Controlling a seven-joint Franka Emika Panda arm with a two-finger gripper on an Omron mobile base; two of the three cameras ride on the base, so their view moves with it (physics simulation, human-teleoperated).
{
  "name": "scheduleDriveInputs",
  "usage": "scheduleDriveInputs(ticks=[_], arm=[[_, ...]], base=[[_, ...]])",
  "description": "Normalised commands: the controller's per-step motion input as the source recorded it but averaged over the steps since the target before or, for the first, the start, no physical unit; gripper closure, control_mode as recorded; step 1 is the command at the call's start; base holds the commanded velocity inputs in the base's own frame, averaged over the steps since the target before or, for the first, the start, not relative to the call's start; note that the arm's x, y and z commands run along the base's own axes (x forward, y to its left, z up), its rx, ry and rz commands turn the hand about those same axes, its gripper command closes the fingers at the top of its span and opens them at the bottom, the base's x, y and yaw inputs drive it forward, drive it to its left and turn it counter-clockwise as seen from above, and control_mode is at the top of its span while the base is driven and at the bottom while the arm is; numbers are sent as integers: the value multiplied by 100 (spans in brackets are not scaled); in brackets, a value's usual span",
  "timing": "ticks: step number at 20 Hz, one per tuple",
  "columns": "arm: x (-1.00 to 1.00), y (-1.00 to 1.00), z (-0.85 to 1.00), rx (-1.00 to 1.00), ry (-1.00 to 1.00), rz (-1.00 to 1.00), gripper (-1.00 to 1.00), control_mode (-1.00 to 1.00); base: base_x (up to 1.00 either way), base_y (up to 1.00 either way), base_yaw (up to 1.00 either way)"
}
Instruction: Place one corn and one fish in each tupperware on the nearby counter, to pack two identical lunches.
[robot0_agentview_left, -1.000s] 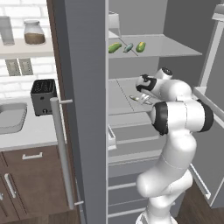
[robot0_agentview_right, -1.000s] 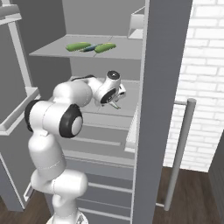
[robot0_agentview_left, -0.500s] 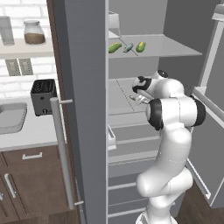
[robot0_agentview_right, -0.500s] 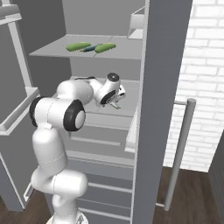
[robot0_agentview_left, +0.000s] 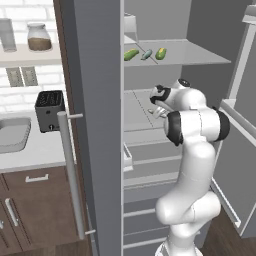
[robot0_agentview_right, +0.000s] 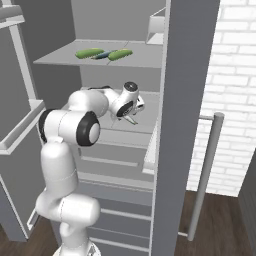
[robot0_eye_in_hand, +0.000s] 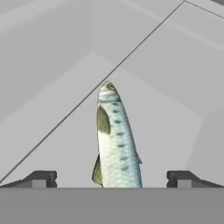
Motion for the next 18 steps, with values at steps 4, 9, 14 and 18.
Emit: scheduleDriveInputs(ticks=[4, 9, 14, 18], arm=[[12, 0, -19, 0, 0, 0, -100, -100], [11, 0, -34, 0, 2, 0, -100, -100], [4, 0, -34, 0, 1, 0, -100, -100], [0, 0, -22, 1, 0, 0, -100, -100]], base=[[0, 0, 0], [0, 0, 0], [0, 0, 0], [0, 0, 0]])
